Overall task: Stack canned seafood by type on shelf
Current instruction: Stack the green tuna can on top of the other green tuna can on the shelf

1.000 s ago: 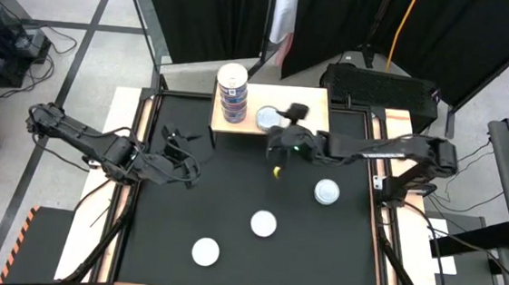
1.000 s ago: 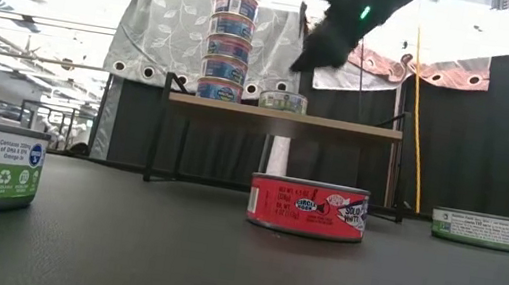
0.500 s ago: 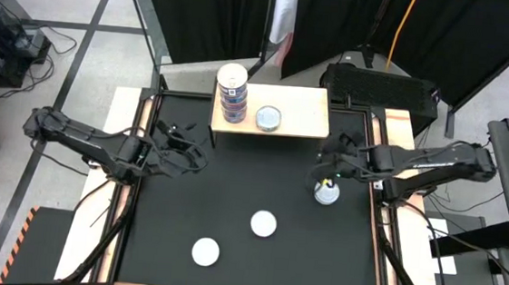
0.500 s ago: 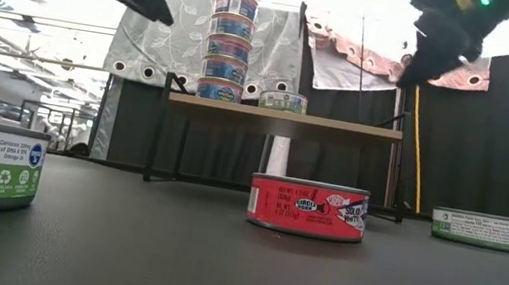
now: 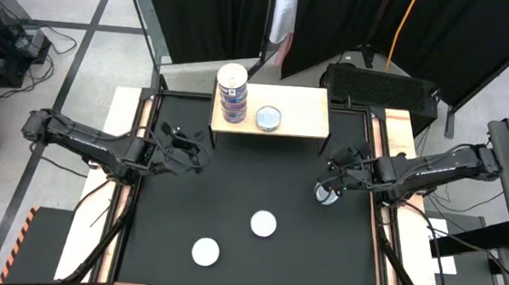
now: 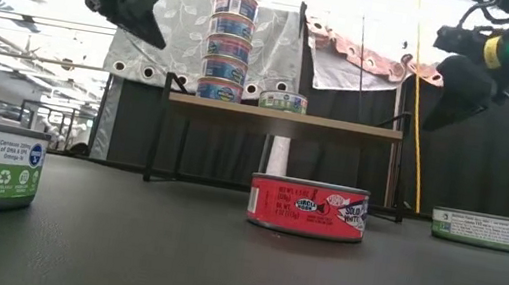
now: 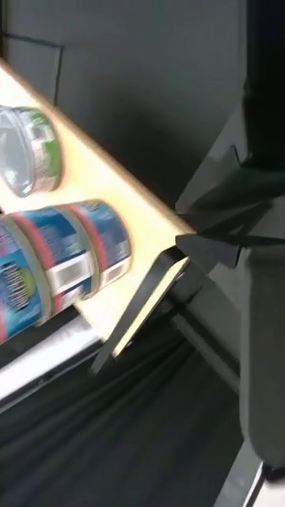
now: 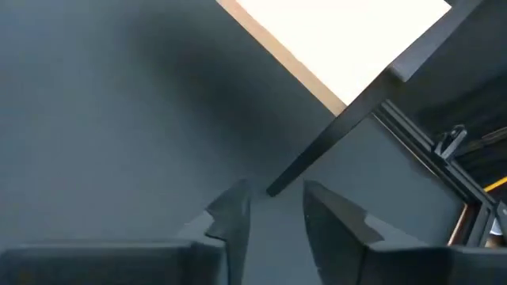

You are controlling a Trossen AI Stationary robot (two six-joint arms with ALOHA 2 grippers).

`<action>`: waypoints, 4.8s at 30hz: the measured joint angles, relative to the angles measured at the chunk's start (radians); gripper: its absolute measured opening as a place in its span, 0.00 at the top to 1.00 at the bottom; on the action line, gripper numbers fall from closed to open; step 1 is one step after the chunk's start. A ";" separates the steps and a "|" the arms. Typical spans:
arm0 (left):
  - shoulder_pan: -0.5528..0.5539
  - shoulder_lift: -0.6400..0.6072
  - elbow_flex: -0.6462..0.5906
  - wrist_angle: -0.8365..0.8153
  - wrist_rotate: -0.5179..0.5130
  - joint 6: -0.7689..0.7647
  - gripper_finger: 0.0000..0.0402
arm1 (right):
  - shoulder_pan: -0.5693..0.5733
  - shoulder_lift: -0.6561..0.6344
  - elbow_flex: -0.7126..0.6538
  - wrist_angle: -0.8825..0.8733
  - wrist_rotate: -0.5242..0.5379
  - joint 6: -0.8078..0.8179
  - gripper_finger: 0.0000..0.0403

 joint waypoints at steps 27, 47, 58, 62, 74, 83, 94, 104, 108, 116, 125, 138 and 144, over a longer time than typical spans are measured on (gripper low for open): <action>-0.004 -0.005 -0.075 0.278 0.440 0.112 0.98 | -0.202 0.208 -0.001 0.120 0.210 -0.019 0.99; -0.050 0.000 -0.075 0.233 0.491 -0.008 0.98 | -0.227 0.218 -0.001 0.192 0.162 -0.089 0.99; -0.116 0.088 -0.073 0.524 0.655 0.081 0.83 | -0.162 0.171 -0.001 0.003 -0.335 0.113 0.99; -0.098 0.154 -0.073 0.669 0.648 0.132 0.75 | -0.064 0.171 -0.001 0.000 -0.531 0.197 0.99; -0.086 0.244 -0.073 0.684 0.648 0.138 0.69 | 0.251 0.176 -0.001 -0.067 -0.619 0.605 0.99; -0.086 0.236 -0.073 0.685 0.648 0.197 0.69 | 0.269 0.211 0.000 -0.121 -0.571 0.701 0.99; -0.060 0.236 -0.074 0.685 0.647 0.247 0.69 | 0.267 0.291 0.000 -0.134 -0.551 0.734 1.00; -0.040 0.236 -0.074 0.685 0.647 0.242 0.69 | 0.240 0.320 0.000 -0.154 -0.519 0.718 1.00; -0.040 0.236 -0.074 0.684 0.647 0.242 0.69 | 0.238 0.348 0.003 -0.155 -0.522 0.708 1.00; -0.040 0.236 -0.074 0.674 0.647 0.242 0.69 | 0.253 0.370 0.004 -0.154 -0.537 0.723 1.00; -0.040 0.236 -0.074 0.665 0.647 0.240 0.69 | 0.301 0.375 -0.002 -0.141 -0.553 0.775 1.00; -0.040 0.236 -0.074 0.663 0.647 0.240 0.69 | 0.333 0.394 -0.001 -0.143 -0.526 0.827 1.00; -0.040 0.236 -0.074 0.663 0.647 0.240 0.69 | 0.333 0.481 -0.001 -0.096 -0.544 0.816 1.00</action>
